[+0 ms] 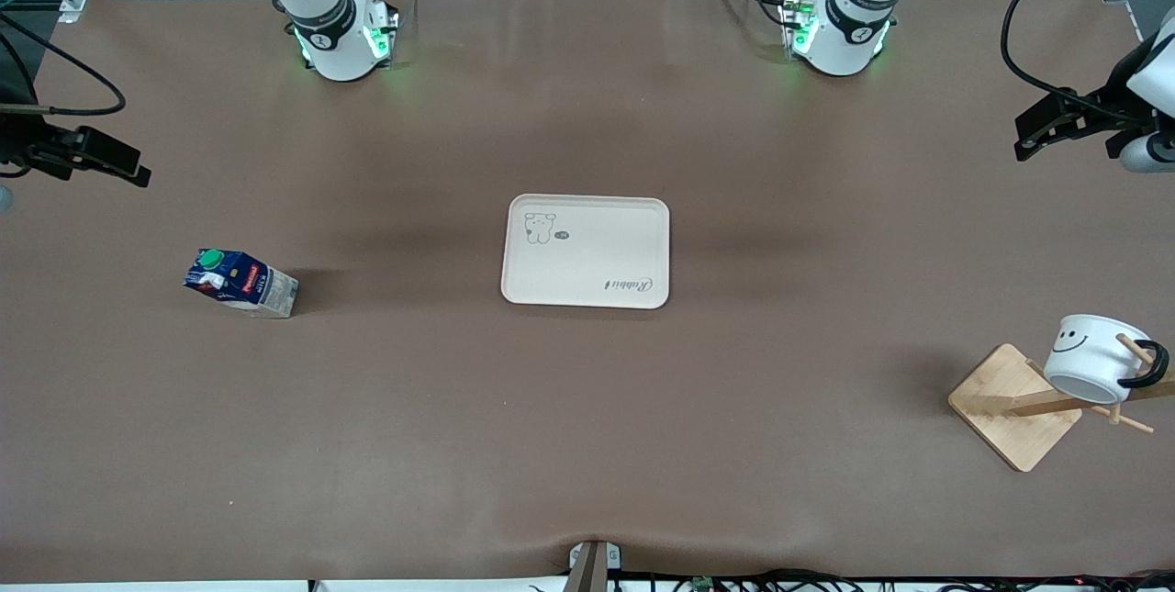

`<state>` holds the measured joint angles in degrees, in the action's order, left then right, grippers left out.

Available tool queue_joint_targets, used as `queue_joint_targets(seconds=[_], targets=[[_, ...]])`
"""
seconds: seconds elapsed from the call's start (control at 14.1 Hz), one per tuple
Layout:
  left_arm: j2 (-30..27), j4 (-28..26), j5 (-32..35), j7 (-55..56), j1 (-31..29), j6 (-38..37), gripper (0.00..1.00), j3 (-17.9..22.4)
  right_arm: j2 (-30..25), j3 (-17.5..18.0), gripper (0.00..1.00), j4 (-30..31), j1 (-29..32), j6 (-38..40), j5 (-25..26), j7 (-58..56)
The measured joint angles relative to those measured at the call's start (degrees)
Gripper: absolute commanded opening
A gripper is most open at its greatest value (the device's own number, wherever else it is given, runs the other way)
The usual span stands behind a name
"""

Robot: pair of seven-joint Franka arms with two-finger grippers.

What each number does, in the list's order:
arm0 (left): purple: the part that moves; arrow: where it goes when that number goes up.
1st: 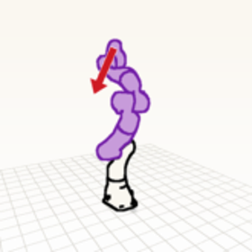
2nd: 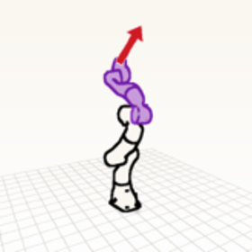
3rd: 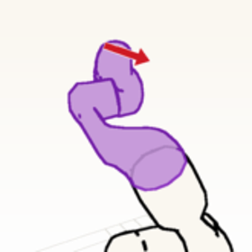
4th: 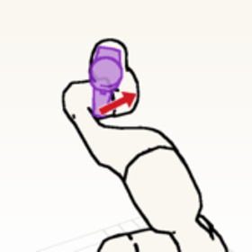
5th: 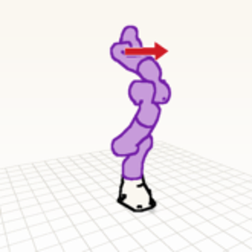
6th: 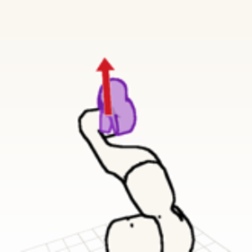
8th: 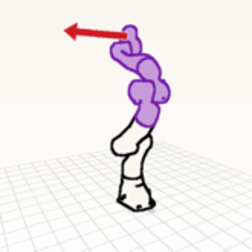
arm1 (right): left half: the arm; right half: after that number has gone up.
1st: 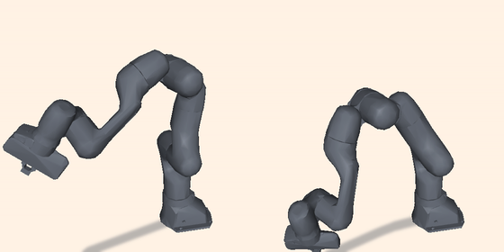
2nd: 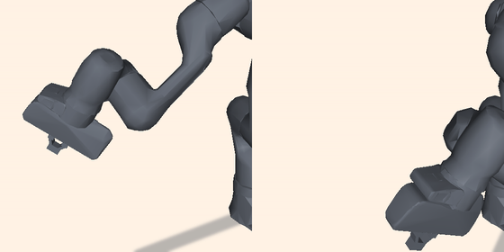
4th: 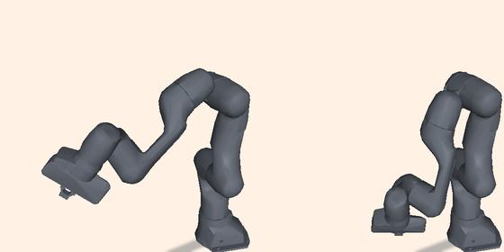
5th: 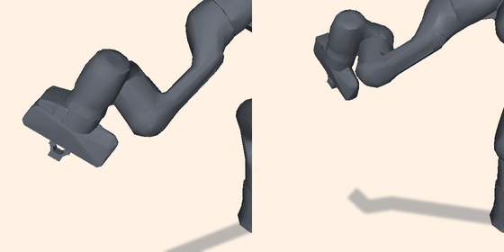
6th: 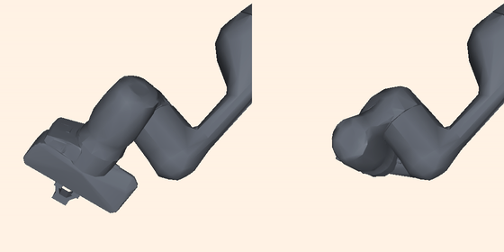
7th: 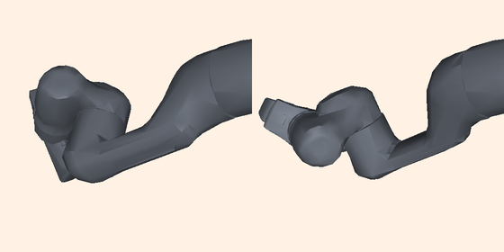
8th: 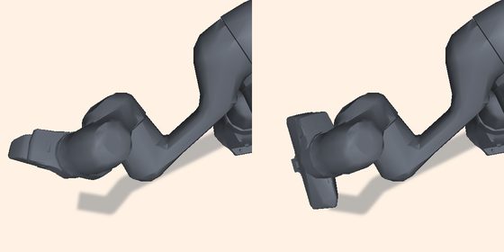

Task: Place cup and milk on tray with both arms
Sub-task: 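Move the left gripper toward the white mug on the wooden stand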

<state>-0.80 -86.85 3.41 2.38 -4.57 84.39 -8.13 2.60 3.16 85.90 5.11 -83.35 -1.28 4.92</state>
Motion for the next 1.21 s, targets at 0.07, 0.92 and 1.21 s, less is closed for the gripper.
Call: queue_joint_targets(seconds=[0.07,0.92,1.21], targets=[[0.07,0.1,0.0,0.0,-0.02,0.01,1.0,0.02,0.16,0.0,1.0,-0.1,0.0,-0.02,0.0,0.0],[1.61,0.58,2.14,0.15,-7.57,4.89,1.0,0.18,0.98,-0.18,1.0,-0.91,0.15,-0.02,0.13,0.01],[1.83,-6.66,-5.45,-0.43,-15.77,18.4,1.0,0.25,1.05,-0.21,1.0,-0.96,0.17,-0.02,0.14,0.01]])
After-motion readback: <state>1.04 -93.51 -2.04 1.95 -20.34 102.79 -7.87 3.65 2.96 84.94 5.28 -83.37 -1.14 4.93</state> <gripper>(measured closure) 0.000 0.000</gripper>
